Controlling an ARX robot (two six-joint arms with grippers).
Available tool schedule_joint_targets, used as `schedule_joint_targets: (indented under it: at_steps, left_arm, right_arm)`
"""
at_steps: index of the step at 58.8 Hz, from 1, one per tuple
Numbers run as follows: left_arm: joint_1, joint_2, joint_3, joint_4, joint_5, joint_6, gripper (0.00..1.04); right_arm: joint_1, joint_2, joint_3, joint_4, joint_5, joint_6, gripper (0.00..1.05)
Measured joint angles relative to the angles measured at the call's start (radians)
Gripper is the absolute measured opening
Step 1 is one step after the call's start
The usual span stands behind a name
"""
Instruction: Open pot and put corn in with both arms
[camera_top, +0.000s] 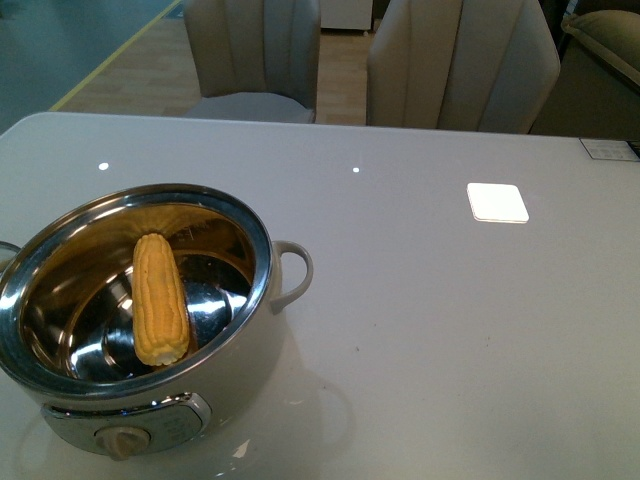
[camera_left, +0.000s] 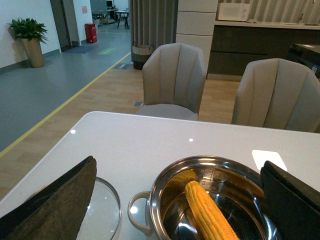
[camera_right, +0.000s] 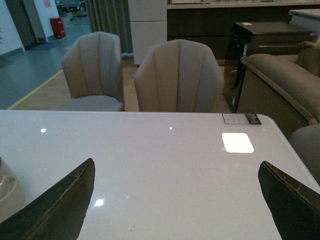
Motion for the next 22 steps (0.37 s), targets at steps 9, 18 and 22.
schedule_joint_targets:
  at_steps: [9,18,22]
  left_arm:
    - [0.000,0.000,0.000,0.000,0.000,0.000,0.98]
    - [0.000,0.000,0.000,0.000,0.000,0.000,0.98]
    - [0.000,0.000,0.000,0.000,0.000,0.000,0.98]
  right_arm:
    - [0.000,0.000,0.000,0.000,0.000,0.000,0.96]
    - [0.000,0.000,0.000,0.000,0.000,0.000,0.96]
    - [0.000,0.000,0.000,0.000,0.000,0.000,0.96]
